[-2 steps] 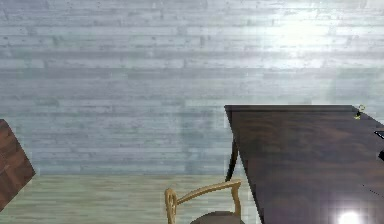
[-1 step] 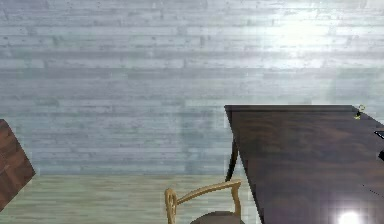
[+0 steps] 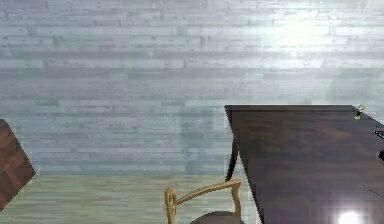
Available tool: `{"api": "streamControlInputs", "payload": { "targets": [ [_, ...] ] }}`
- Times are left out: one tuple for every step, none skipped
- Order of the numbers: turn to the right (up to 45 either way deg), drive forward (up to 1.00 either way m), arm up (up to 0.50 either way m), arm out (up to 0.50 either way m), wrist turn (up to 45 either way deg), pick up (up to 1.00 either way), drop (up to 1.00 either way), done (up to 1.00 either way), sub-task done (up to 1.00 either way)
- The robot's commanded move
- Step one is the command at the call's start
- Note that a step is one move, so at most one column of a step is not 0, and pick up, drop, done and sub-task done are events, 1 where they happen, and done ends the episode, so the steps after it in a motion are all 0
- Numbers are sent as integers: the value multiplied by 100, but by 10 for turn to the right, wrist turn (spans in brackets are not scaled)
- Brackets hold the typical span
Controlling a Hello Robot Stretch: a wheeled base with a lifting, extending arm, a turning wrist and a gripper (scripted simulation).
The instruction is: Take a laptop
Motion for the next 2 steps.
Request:
{"api": "streamControlInputs", "payload": {
  "targets": [
    [0, 0, 0, 0, 360, 0, 0, 0, 0],
    [0, 0, -30, 0, 0, 0, 0, 0, 0]
  ]
}}
